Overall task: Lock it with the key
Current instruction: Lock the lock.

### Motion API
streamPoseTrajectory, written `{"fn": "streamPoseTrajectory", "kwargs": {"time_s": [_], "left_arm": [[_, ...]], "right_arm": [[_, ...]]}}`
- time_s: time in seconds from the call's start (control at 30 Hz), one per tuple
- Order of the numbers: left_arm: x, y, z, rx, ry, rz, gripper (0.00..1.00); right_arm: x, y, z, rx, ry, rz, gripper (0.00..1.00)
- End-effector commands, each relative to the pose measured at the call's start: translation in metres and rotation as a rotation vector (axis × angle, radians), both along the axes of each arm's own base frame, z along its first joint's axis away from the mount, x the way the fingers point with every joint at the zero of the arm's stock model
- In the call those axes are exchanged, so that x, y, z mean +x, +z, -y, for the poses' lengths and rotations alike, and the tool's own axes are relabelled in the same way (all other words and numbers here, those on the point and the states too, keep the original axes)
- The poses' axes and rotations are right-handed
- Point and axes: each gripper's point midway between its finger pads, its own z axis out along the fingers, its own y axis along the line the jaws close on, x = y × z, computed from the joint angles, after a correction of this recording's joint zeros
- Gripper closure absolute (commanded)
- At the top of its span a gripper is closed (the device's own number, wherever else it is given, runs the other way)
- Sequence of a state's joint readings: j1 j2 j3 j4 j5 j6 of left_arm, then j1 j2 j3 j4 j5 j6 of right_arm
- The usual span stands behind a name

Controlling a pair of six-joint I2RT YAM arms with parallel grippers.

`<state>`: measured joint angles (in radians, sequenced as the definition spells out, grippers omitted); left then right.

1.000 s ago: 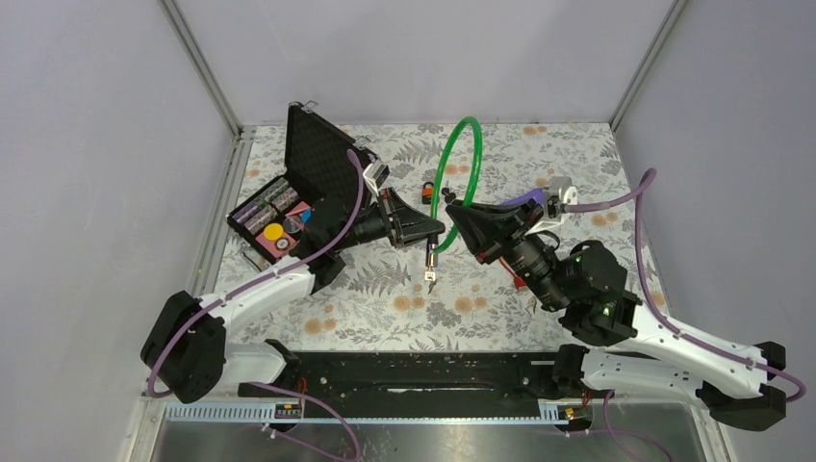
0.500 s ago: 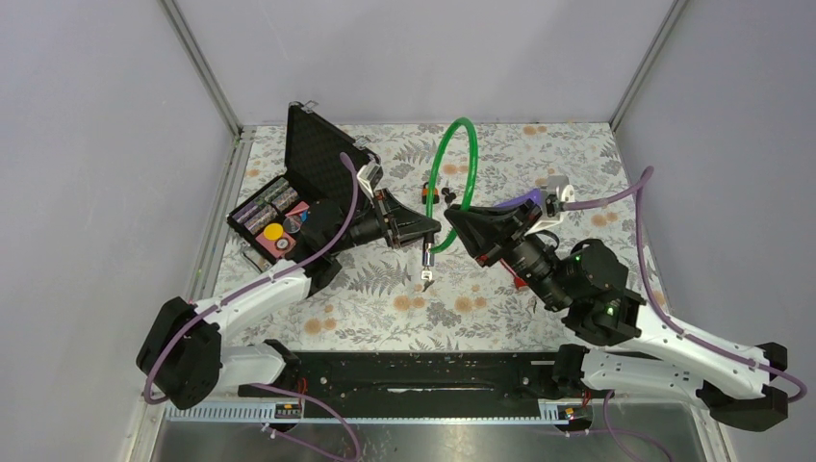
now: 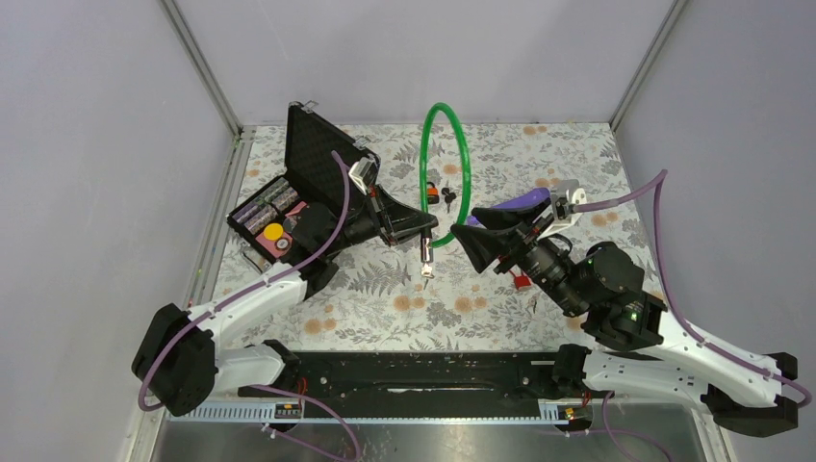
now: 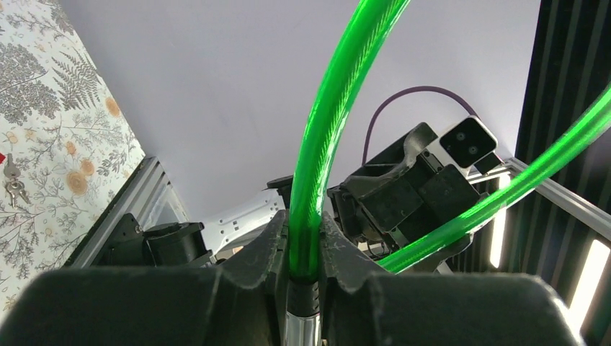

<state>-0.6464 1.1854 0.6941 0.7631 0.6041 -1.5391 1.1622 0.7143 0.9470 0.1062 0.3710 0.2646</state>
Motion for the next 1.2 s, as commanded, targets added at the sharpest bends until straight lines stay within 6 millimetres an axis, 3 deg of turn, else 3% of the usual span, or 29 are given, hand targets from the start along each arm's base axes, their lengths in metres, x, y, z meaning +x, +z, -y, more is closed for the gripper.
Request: {"fn": "streamPoseTrajectory", "kwargs": {"time_s": [0.0, 0.23, 0.7, 0.87, 1.03, 1.17], "left_arm": [[-0.009, 0.054, -0.014, -0.141, 0.029, 0.132, 1.00], [0.001, 0.052, -0.011, -0.113, 0.065, 0.141, 1.00], [0.029, 0.049, -0.010, -0.093, 0.158, 0.145, 1.00], [0.033, 0.050, -0.012, -0.098, 0.184, 0.147, 1.00], [0.033, 0.054, -0.014, -0.105, 0.189, 0.155, 1.00], [0.032, 0.057, -0.014, -0.110, 0.184, 0.160, 1.00]], "right_arm": [[-0.008, 0.009, 0.003, 0.018, 0.040, -0.015, 0.25], [-0.019, -0.004, -0.013, 0.008, 0.132, -0.043, 0.13], [-0.022, -0.067, -0.040, 0.003, 0.196, -0.191, 0.12], [-0.017, -0.077, -0.047, 0.016, 0.183, -0.247, 0.21], [-0.008, -0.074, -0.040, 0.110, 0.126, -0.266, 0.43], [-0.007, -0.073, -0.042, 0.124, 0.127, -0.280, 0.48]]}}
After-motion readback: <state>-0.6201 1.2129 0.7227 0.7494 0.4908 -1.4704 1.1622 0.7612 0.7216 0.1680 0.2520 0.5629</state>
